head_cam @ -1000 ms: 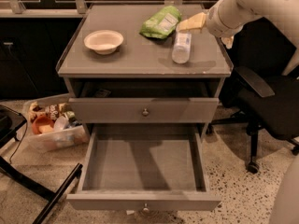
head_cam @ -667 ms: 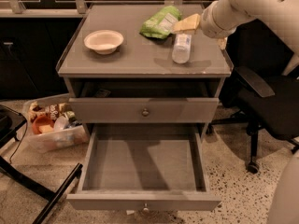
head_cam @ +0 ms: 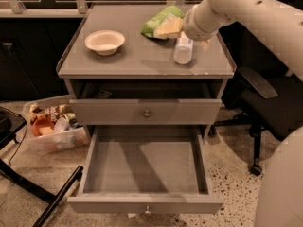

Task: Place blue plastic bottle into middle drawer

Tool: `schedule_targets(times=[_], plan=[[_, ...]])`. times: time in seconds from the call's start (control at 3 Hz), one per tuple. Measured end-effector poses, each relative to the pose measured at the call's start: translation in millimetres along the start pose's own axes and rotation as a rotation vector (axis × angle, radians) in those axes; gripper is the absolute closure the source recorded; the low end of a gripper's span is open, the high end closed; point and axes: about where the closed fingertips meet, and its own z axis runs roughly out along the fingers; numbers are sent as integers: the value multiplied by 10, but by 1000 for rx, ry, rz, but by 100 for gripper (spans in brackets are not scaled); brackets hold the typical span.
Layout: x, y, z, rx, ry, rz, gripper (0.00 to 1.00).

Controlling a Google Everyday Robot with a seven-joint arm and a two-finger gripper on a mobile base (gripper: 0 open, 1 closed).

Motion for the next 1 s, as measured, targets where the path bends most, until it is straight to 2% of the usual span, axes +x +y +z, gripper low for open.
schedule_targets(times=[0.33,0.67,1.0], plan=[[-11,94,199,39,-6,-19,0],[-95,4,429,133,-25,-15,0],[-145,-110,611,200,-28,-4,0]])
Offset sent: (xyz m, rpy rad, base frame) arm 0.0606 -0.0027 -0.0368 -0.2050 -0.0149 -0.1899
